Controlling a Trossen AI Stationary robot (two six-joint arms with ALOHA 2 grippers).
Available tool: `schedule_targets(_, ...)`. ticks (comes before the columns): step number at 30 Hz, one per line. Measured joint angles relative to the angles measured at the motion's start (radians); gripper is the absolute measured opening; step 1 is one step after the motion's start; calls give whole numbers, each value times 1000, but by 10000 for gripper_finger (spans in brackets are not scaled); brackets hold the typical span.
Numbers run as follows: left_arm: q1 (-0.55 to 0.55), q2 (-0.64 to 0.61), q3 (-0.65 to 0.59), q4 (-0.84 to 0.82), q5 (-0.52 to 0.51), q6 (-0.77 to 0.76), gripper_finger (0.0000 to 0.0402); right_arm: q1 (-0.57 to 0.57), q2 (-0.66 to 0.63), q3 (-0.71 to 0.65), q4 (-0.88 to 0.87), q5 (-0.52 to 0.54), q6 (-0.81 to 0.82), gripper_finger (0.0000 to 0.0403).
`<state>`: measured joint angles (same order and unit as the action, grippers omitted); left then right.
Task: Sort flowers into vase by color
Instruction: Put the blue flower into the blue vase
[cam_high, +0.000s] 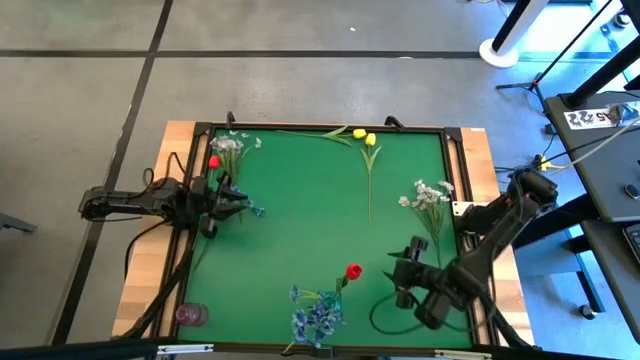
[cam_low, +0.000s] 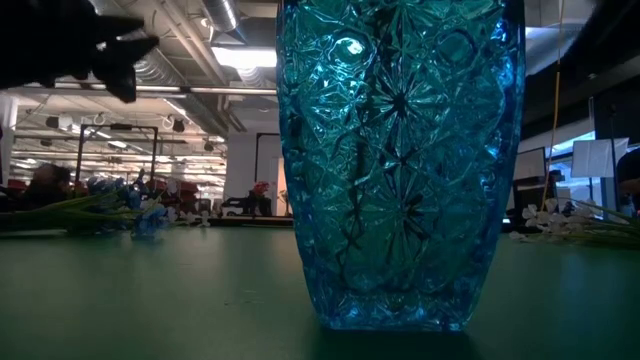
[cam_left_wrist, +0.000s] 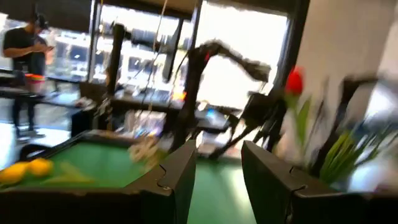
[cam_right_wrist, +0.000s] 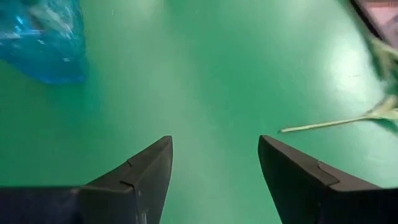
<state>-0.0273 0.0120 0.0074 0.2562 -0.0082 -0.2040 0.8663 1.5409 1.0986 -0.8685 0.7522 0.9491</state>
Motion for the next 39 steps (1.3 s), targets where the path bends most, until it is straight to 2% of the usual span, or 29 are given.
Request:
schedule_targets(7,-18,35,1,127,55,-119,125,-137,-104,-208,298,-55,-262,237)
schedule_targets(9,-47,93,0,139,8,-162,125,-171,-124,-222,320,-55,-338,237)
schedule_targets(12,-102,224,16,152,-116,-209,125,-210,-154,-224,355,-52,-453,237)
schedule_targets(17,-177,530,162,57,-307,-272,125,-227,-191,-223,375,-25,-592,237)
schedule_targets(19,-193,645,266,-92,-374,-329,125,-225,-193,-224,376,-20,-613,237)
schedule_targets(22,-202,807,440,-417,-458,-465,125,-205,-193,-268,431,-47,-621,237)
schedule_targets(27,-192,1023,720,-977,-488,-741,125,-149,-192,-417,633,-56,-617,237)
schedule_targets(30,-180,1120,841,-1268,-407,-914,127,-118,-191,-501,795,-56,-616,237)
schedule_targets(33,-183,1182,886,-1478,-290,-1060,135,-102,-191,-544,865,-57,-624,237)
schedule_targets(36,-204,1216,872,-1571,-211,-1150,148,-101,-191,-551,867,-52,-672,237)
schedule_targets(39,-210,1235,830,-1582,-168,-1187,166,-101,-191,-549,875,-26,-754,237)
